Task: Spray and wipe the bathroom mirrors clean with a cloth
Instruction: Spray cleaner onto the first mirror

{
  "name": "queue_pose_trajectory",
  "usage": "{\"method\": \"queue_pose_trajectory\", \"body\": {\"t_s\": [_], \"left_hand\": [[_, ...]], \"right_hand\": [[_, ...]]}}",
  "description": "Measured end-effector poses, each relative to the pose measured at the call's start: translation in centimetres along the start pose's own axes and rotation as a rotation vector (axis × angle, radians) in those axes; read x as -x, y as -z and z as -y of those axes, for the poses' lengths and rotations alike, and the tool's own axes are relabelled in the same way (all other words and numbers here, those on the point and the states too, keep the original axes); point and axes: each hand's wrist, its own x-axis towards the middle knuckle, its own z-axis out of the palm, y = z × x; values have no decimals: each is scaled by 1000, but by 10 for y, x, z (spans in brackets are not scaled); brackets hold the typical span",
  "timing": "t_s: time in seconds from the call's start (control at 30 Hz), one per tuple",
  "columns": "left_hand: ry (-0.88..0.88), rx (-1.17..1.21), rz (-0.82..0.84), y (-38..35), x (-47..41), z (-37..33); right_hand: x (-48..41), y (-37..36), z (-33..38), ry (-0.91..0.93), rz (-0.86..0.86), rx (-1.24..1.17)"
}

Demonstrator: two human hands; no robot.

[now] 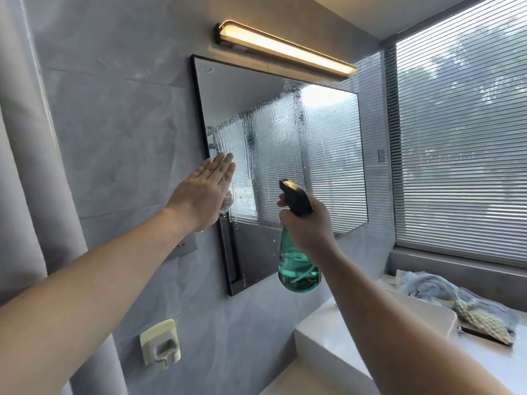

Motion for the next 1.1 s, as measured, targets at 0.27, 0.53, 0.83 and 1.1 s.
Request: {"method": "queue_pose_trajectory", "body": {"t_s": [0.27,0.53,0.83,1.1], "left_hand": [[34,54,75,0,3,-3],[20,88,106,-5,7,-4],[0,98,122,-7,11,-14],[-2,81,150,-13,14,-23]], "right_hand": [[15,-8,-18,7,-19,105],[25,-6,-33,-4,5,98],[41,-4,-64,-116,31,287],[61,-1,-82,-175,119,237]]}}
